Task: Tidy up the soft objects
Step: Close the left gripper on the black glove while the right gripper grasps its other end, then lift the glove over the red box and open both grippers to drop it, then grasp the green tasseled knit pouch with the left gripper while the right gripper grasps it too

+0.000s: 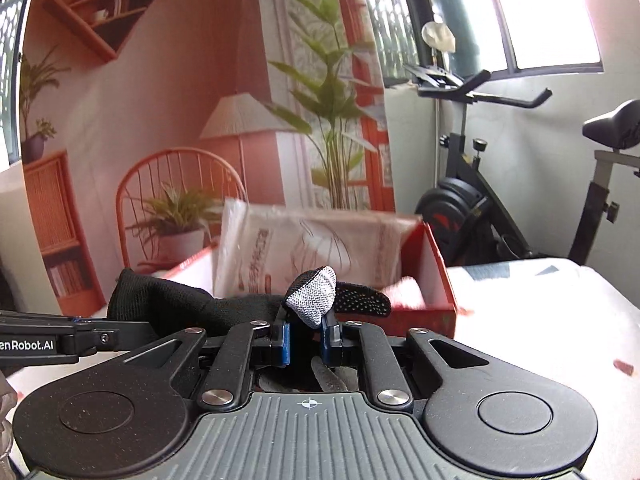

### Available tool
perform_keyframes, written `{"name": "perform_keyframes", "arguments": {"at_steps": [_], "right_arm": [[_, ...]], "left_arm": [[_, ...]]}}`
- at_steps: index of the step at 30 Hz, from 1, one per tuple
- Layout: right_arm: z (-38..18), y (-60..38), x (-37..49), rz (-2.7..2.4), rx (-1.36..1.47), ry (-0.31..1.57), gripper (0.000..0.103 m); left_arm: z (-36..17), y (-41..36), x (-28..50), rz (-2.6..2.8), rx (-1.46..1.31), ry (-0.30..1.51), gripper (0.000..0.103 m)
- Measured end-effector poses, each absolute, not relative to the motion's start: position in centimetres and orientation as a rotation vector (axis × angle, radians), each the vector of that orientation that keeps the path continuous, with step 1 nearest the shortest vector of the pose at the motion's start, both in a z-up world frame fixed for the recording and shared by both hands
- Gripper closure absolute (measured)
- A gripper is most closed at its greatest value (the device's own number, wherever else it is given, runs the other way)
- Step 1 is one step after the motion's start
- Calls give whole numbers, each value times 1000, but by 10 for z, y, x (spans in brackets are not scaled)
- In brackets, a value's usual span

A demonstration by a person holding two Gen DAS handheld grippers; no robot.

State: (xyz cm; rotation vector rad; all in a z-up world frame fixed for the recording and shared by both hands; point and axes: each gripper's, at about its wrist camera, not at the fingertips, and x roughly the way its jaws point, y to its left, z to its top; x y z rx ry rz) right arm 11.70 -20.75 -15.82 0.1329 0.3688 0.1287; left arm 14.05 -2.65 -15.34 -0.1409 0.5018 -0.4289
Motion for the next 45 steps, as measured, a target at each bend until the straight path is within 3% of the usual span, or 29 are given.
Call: {"name": "perform_keyframes", "arguments": {"at_steps": [12, 27, 30, 32, 35, 37, 45], "right_arm": [[-126, -197, 207, 146, 117, 392, 91], [-183, -195, 289, 110, 120, 624, 89], [-184, -198, 282, 69, 134, 596, 74], [-183, -199, 275, 50, 126, 566, 61], [-179, -201, 259, 6, 107, 528, 42], [-177, -202, 246, -25, 129, 494, 36], [-174, -192, 181, -33, 147, 396, 35]], "left_arm": [[-130, -25, 213, -406, -215, 543, 91], [-167, -29, 274, -392, -177, 665, 90], [-163, -23, 270, -402, -190, 651, 80], [-159, -16, 265, -407, -192, 632, 59], [-153, -3, 253, -384, -197, 615, 48], [-149, 9, 245, -373, -237, 611, 39], [-156, 46, 205, -336, -246, 638, 38]]}}
